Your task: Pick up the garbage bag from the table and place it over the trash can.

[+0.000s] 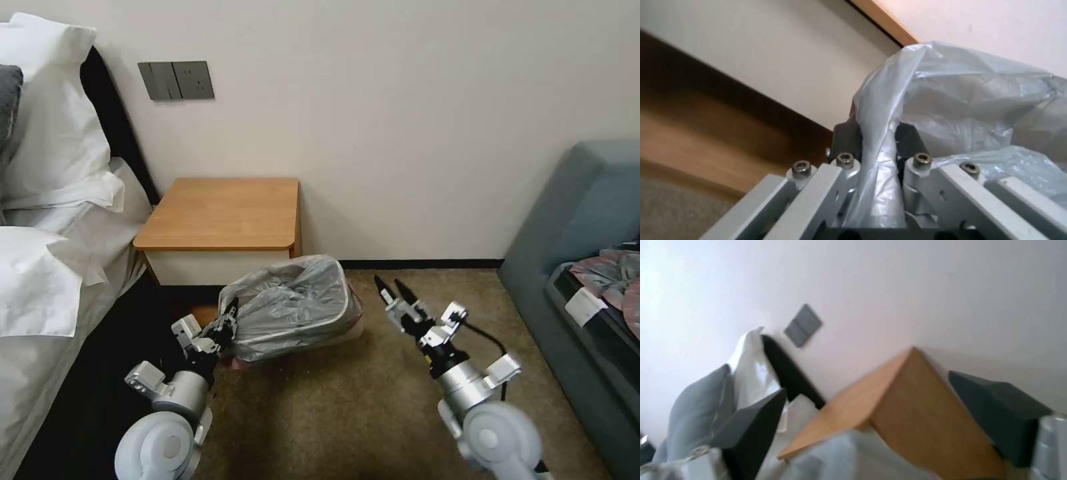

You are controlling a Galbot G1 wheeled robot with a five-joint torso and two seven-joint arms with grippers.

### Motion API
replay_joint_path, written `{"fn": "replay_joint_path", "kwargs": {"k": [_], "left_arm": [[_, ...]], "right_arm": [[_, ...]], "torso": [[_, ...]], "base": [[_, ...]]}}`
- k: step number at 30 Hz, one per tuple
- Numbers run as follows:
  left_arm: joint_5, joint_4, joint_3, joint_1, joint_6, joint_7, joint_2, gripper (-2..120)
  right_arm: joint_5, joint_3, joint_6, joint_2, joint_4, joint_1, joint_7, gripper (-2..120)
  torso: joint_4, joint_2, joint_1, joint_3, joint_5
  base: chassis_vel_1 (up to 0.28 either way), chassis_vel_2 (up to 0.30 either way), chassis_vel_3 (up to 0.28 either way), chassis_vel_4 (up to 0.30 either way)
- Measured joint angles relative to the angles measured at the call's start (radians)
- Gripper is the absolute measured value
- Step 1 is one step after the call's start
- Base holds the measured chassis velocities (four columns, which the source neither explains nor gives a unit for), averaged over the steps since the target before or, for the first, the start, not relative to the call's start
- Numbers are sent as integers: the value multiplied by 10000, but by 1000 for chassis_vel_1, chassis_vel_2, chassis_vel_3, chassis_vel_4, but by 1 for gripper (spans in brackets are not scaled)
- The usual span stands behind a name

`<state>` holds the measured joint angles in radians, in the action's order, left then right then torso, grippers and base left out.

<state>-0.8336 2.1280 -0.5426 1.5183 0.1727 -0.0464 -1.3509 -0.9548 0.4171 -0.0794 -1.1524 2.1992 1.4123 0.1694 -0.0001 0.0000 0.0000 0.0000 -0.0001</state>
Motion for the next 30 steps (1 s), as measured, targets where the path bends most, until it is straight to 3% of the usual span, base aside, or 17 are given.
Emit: {"fn": "replay_joint_path", "kwargs": {"k": [2,7,10,11,14,15,18,23,30], "left_arm": [[906,-49,261,-3,-259,182,69,6],[1931,-157,649,-105,-511,510,203,6],[2592,-156,810,-107,-699,799,282,6],[2592,-156,810,-107,-699,799,282,6],[3189,-233,869,-156,-899,1228,332,6],[3189,-233,869,-156,-899,1228,332,6],[3662,-280,875,-157,-1059,1511,309,6],[4013,-186,843,-105,-1075,1703,284,6],[4051,-49,819,-21,-1076,1714,270,6]], "right_arm": [[240,-336,-447,549,430,-530,-243,99],[231,-993,-1325,1437,1119,-1202,-366,93],[844,-2075,-2177,2862,1213,-2541,-51,79],[844,-2075,-2177,2862,1213,-2541,-51,79],[1857,-3420,-2545,3998,824,-3911,458,64],[1857,-3420,-2545,3998,824,-3911,458,64],[2352,-4961,-2847,4455,423,-5187,612,48],[2751,-6481,-3509,4352,-9,-6667,20,30],[2765,-7482,-4611,3874,-353,-7600,-1342,8]], "torso": [[2,0,0,0,3],[-3,0,0,0,1],[2,0,0,1,2],[2,0,0,1,2],[2,0,0,1,3],[2,0,0,1,3],[2,0,0,1,3],[2,0,0,2,2],[3,0,1,0,1]], "base": [[0,0,0,0],[0,0,0,0],[0,0,0,0],[0,0,0,0],[0,0,0,0],[0,0,0,0],[0,0,0,0],[0,0,0,0],[0,0,0,0]]}}
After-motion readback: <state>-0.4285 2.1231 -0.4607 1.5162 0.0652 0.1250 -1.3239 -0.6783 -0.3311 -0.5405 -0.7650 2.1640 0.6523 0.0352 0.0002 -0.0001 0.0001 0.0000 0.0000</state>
